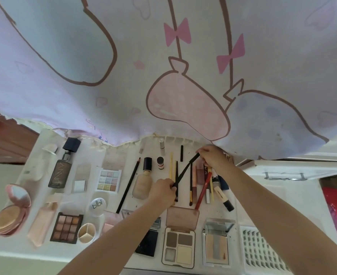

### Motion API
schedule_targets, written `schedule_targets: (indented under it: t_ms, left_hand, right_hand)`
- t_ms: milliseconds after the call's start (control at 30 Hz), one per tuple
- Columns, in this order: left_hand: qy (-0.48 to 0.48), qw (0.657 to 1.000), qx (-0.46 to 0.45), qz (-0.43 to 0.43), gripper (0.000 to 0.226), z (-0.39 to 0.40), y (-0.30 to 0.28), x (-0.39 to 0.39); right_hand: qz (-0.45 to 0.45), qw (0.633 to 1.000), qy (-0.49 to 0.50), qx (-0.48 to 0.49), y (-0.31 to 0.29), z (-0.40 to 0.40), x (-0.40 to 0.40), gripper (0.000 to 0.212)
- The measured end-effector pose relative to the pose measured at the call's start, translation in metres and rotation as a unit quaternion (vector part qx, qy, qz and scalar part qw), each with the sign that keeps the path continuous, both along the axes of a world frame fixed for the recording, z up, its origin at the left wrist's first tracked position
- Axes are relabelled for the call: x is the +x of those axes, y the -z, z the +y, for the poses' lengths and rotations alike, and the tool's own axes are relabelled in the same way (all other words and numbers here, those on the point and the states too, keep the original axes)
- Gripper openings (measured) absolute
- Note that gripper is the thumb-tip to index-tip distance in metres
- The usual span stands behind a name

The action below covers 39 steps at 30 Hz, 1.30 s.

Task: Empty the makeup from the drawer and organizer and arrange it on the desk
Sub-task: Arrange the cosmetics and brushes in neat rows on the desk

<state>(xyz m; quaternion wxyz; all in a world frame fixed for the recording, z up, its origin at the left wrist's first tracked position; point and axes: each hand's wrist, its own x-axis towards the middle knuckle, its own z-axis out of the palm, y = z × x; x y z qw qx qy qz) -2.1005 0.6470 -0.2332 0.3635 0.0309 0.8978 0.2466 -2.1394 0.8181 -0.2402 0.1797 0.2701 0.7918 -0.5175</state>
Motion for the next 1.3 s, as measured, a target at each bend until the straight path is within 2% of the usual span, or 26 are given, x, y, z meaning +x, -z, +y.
schedule_targets:
  t_ms: [233, 433, 600, 700, 867, 933, 1000, 1067, 1133, 1200, 1300]
  left_hand:
    - [-0.005, 1.000, 0.008, -0.016, 0.027, 0.009, 0.005, -0.006]
    - [0.008, 0.999, -0.032, -0.026, 0.025, 0.026, 0.008, -0.011]
    - [-0.001, 0.997, -0.066, -0.042, 0.007, 0.042, 0.010, -0.012]
    - [0.007, 0.996, -0.082, -0.042, 0.017, 0.046, 0.009, -0.011]
    - [0.038, 0.993, -0.107, -0.030, 0.016, 0.044, 0.010, -0.008]
    - [0.049, 0.992, -0.116, -0.015, 0.018, 0.039, 0.009, -0.007]
    - [0.064, 0.991, -0.120, 0.002, 0.018, 0.032, 0.008, -0.008]
    - [0.085, 0.988, -0.126, 0.019, 0.018, 0.024, 0.007, -0.010]
    - [0.104, 0.984, -0.139, 0.036, 0.019, 0.015, 0.004, -0.011]
    - [0.119, 0.980, -0.153, 0.054, 0.020, 0.009, 0.002, -0.011]
    - [0.135, 0.975, -0.163, 0.071, 0.025, 0.000, -0.001, -0.012]
  right_hand:
    - [-0.033, 0.994, -0.098, 0.046, 0.009, 0.001, -0.014, 0.030]
    - [-0.054, 0.981, -0.160, 0.097, 0.016, -0.003, -0.033, 0.036]
    - [-0.051, 0.970, -0.198, 0.129, 0.022, -0.011, -0.044, 0.045]
    - [-0.046, 0.966, -0.212, 0.141, 0.021, -0.014, -0.047, 0.044]
    - [-0.032, 0.962, -0.228, 0.149, 0.023, -0.012, -0.042, 0.028]
    - [-0.028, 0.949, -0.257, 0.180, 0.020, -0.011, -0.033, 0.029]
    - [-0.009, 0.939, -0.267, 0.218, 0.016, -0.009, -0.023, 0.013]
    - [0.019, 0.925, -0.274, 0.262, 0.013, -0.006, -0.013, 0.024]
    - [0.045, 0.901, -0.310, 0.300, 0.008, -0.006, -0.002, 0.024]
    - [0.065, 0.869, -0.362, 0.332, 0.009, -0.005, 0.009, 0.023]
    - [0.103, 0.799, -0.460, 0.374, 0.012, -0.004, 0.026, 0.024]
